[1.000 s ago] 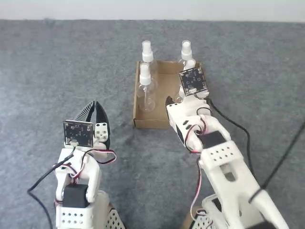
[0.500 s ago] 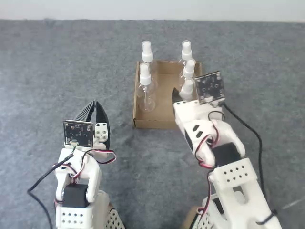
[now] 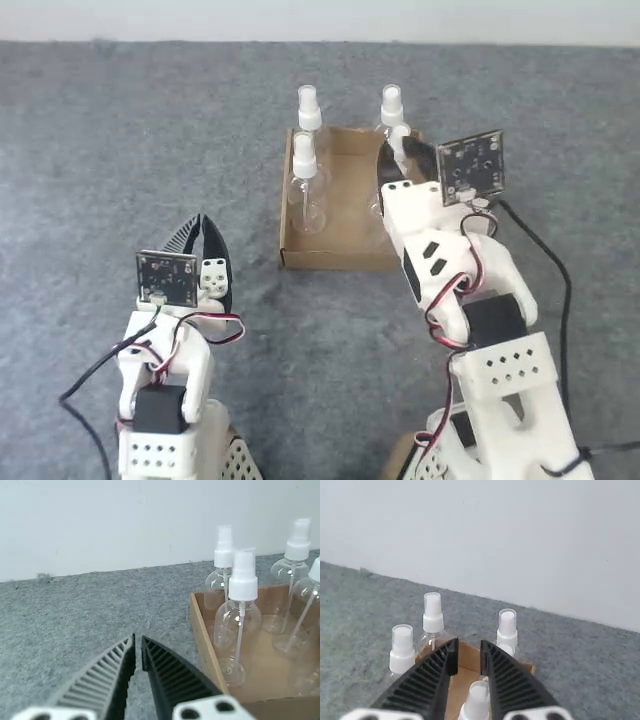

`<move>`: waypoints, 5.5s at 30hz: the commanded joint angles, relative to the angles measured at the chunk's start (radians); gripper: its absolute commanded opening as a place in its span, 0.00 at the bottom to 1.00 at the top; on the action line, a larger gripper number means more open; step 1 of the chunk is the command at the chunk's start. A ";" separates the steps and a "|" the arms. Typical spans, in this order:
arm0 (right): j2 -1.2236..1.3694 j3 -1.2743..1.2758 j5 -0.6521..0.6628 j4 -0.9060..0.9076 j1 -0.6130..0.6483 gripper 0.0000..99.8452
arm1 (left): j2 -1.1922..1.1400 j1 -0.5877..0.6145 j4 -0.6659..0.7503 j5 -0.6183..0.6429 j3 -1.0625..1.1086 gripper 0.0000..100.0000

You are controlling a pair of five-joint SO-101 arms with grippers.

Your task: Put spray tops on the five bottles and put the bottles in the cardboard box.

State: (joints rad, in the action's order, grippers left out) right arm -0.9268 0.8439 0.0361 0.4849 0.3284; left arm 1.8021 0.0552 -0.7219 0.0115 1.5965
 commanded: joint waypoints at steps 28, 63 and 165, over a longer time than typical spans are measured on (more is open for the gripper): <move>-0.898 0.365 0.270 0.769 -0.323 0.01 | 0.011 0.015 -0.695 -0.097 -0.680 0.01; -0.886 0.839 0.261 0.705 -0.404 0.01 | 0.015 0.339 -0.245 -0.025 0.085 0.01; -0.888 0.839 0.269 0.823 -0.682 0.01 | 0.018 0.287 -0.540 -0.025 0.088 0.01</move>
State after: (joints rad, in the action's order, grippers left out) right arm -1.7998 1.6617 0.2938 1.3042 -0.3406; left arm 1.8021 0.3391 -1.2574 -0.0222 1.6916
